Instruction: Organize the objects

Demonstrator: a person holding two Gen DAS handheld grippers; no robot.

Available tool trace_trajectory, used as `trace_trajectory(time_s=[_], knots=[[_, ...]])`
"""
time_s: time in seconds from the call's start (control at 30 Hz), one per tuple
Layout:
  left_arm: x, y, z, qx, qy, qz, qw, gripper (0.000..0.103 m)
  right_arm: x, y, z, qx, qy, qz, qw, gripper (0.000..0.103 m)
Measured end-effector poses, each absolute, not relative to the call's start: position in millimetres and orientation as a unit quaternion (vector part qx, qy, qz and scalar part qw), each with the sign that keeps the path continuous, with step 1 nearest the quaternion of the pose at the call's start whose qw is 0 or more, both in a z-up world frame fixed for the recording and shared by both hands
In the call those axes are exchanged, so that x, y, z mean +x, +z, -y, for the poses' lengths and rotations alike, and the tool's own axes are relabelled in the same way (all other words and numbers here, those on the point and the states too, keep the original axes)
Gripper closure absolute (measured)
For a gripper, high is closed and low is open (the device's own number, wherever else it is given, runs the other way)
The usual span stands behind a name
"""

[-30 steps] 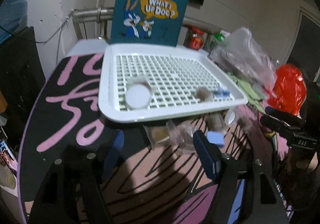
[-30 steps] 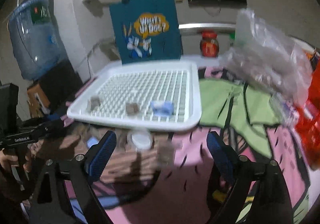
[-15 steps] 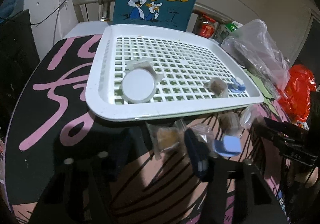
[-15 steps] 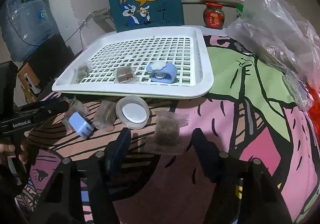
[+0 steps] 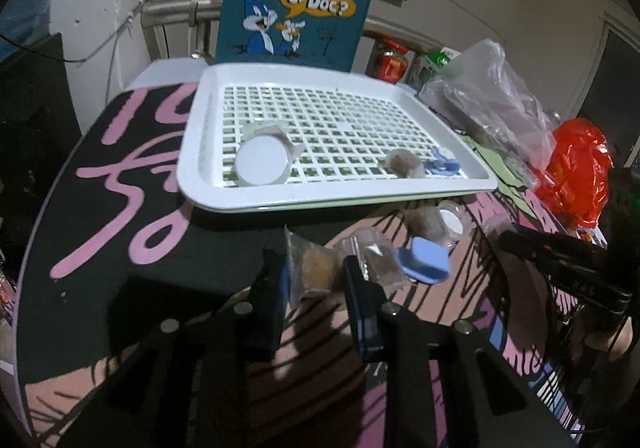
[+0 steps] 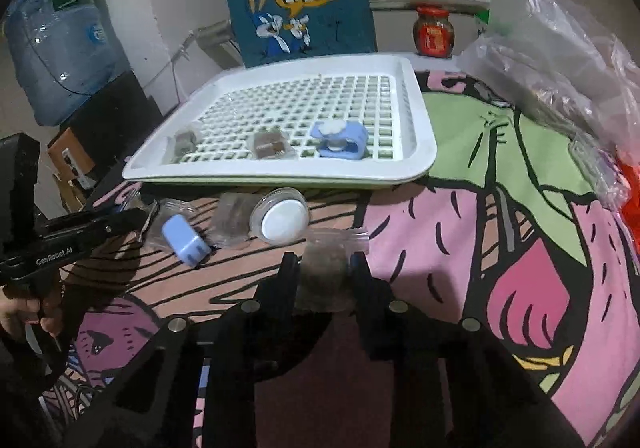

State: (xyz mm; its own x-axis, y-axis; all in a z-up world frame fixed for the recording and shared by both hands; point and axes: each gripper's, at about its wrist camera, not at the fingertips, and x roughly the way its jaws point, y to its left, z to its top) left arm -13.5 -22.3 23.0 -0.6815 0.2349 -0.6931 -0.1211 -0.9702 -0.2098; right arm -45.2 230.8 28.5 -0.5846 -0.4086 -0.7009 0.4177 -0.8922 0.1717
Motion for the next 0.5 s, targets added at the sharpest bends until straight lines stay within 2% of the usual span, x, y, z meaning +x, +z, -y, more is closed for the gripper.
trace_trajectory(time_s=[0.27,0.5], knots=[[3,43,10,-0.318,0.944,0.036,0.085,0.077,-18,55,-211,0.317,-0.911,-0.027,0.261,0.078],[4,43,8,-0.307,0.948,0.021,0.080,0.077,-10,50,-198,0.291,-0.919,-0.060,0.258,0.078]])
